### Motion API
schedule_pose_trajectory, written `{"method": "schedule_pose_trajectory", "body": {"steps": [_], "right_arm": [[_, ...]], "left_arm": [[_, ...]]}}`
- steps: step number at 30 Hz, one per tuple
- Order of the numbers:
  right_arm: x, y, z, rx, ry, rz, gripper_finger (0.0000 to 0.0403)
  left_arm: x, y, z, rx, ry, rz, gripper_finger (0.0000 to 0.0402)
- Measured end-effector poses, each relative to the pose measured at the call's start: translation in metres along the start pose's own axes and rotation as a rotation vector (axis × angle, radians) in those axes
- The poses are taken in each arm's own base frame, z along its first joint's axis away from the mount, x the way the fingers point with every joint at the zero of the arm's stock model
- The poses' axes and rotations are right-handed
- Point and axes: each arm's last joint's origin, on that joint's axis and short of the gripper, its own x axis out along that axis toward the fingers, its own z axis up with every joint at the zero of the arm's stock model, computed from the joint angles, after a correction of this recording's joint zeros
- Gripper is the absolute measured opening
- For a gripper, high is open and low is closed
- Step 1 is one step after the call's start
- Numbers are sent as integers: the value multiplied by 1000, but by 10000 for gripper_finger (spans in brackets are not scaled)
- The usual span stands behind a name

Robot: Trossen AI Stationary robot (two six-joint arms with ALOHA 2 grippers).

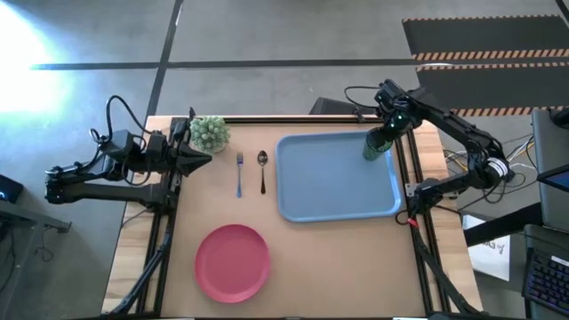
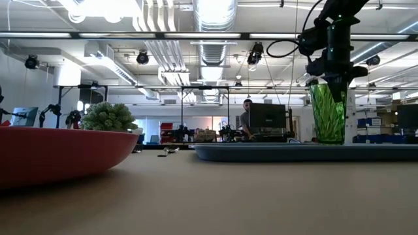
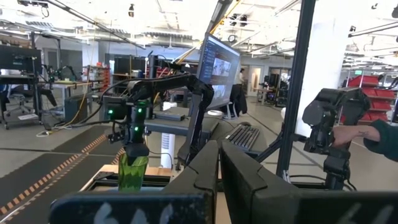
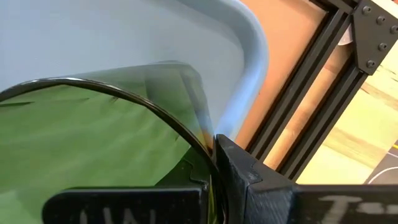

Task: Pick and place plate/cup/fork/spoon on tray
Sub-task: Put the green cup on the blue tray

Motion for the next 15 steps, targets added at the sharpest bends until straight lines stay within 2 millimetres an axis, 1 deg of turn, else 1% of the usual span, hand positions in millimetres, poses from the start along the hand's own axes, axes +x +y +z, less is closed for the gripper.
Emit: {"method": "schedule_pose_trajectory", "body": {"steps": [15], "right_arm": [[8, 1, 5, -12, 32, -1, 9]], "left_arm": [[0, 0, 0, 0, -1, 0, 0]]}}
